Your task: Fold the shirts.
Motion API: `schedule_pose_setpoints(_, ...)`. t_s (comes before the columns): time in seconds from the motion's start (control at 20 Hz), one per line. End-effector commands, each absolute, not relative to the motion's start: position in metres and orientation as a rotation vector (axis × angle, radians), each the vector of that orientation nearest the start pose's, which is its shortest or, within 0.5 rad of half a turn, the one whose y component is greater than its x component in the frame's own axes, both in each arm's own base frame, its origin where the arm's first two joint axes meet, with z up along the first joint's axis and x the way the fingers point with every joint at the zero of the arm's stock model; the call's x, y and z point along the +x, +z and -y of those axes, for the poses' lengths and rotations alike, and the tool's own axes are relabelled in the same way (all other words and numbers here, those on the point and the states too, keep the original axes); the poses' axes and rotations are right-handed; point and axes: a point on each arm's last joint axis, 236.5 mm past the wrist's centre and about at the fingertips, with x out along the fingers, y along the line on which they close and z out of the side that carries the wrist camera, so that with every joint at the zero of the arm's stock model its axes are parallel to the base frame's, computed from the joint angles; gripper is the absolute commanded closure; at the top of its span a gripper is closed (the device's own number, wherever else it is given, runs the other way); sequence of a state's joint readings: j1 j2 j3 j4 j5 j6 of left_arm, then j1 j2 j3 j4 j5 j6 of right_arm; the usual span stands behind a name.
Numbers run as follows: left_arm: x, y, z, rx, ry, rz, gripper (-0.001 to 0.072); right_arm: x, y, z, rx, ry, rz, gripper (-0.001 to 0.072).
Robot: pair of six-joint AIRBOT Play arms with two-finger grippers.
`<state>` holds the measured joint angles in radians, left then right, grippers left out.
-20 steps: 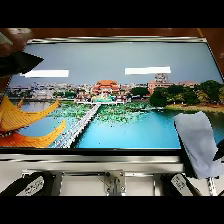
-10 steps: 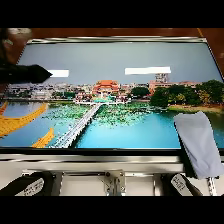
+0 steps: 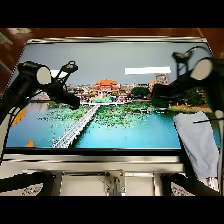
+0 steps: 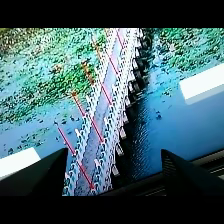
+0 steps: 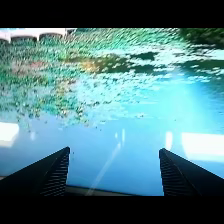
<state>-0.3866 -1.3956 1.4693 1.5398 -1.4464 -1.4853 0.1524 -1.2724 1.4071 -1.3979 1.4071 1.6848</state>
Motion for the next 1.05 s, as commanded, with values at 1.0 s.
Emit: schedule_pose_setpoints(1.0, 0.3613, 0.043, 0.1595, 0.352, -0.396, -1.368, 0.0, 0.3544, 0.0384, -0.1463, 0.019, 0.241, -1.445, 0.0032)
